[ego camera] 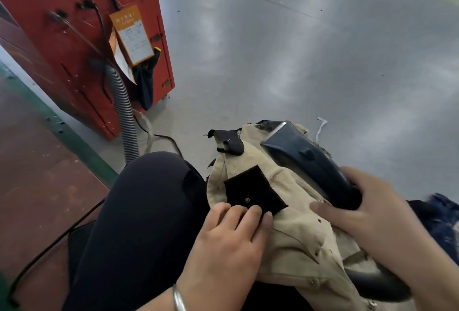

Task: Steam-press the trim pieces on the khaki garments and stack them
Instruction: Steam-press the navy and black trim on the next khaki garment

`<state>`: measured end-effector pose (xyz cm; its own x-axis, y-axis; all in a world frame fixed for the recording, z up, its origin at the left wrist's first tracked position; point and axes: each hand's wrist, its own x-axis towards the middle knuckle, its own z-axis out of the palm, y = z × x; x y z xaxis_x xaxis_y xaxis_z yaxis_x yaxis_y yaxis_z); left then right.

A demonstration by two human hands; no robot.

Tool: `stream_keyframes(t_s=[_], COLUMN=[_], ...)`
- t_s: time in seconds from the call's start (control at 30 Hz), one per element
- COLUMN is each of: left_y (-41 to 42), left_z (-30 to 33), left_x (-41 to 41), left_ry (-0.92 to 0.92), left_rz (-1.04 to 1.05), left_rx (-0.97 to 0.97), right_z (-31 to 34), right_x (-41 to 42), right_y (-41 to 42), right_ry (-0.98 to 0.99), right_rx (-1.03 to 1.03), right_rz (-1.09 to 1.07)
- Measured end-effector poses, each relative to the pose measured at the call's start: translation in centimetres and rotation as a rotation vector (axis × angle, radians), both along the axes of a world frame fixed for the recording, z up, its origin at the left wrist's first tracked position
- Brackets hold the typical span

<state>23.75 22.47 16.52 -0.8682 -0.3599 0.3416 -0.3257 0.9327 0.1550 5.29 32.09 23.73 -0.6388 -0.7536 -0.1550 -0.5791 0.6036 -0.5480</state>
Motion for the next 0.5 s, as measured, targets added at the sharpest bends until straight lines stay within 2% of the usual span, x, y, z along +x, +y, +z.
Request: stream_keyframes(t_s=[0.33, 0.5], left_y=[2.5, 2.4], left_z=[-1.1, -1.3], left_x=[0.2, 0.1], left_ry=[-0.044, -0.027], left_rz=[0.073, 0.051], left_rx=[-0.079, -0.091], right_z=[3.0, 3.5], right_x=[1.1, 1.4], right_y=[2.8, 2.8], right_ry=[0.014, 0.113], right_rx=[0.094, 0.266], right_rz=[-0.017, 0.080])
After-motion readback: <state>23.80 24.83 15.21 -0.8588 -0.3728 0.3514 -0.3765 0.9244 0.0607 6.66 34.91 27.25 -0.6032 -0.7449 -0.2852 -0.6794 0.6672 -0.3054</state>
